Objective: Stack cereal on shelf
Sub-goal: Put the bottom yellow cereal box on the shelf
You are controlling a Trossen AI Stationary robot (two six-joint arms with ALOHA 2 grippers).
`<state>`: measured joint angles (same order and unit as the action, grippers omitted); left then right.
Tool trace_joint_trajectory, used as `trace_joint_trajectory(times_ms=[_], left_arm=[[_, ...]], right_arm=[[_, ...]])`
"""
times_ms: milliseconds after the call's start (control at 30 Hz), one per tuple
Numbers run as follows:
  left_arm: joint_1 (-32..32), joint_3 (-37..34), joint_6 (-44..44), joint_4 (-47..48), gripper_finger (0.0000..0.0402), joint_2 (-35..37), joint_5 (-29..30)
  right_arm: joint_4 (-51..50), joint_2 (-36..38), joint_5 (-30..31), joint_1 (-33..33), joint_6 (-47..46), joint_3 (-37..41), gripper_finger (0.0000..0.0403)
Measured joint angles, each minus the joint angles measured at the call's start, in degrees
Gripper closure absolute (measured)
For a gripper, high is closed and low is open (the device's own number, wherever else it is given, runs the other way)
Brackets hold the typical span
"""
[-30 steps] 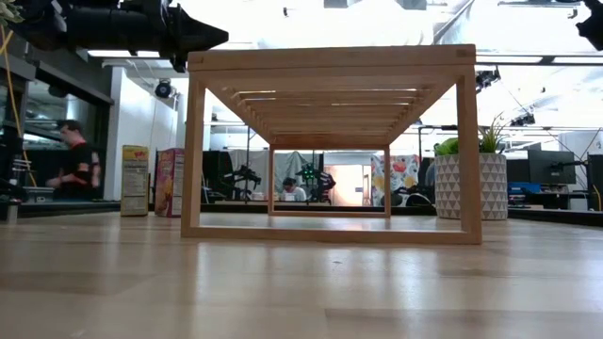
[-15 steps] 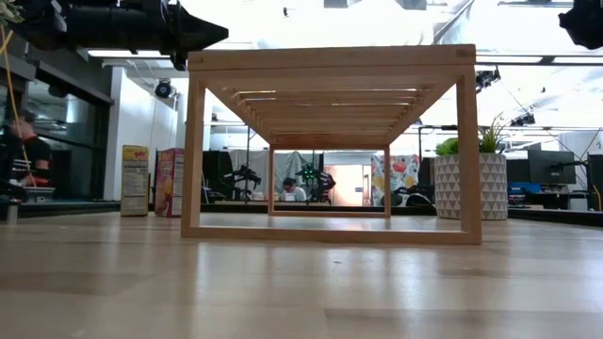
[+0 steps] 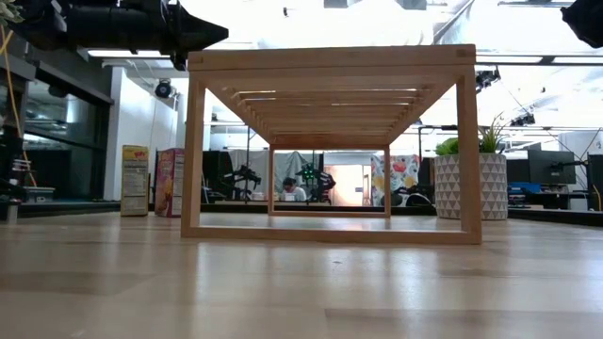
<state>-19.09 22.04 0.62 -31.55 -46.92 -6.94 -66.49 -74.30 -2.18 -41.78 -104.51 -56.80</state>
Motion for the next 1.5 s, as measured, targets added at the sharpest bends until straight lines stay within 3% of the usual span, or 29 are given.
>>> trace_joint_trajectory(times_ms=[400, 900, 1500], left_arm=[[0.00, 0.00, -0.46, 0.00, 0.0398, 0.00, 0.01], [0.00, 0.00, -0.57, -0.09, 0.0398, 0.00, 0.00], [0.00, 0.00, -0.57, -0.09, 0.0398, 0.00, 0.00]], right_arm=[[4.81, 0.00, -2.53, -1.06, 0.95, -0.02, 0.0107], [5.09, 0.04, -1.91, -7.11, -6.63, -3.23, 0.0107], [12.16, 0.04, -1.35, -10.93, -11.11, -3.30, 0.0107]])
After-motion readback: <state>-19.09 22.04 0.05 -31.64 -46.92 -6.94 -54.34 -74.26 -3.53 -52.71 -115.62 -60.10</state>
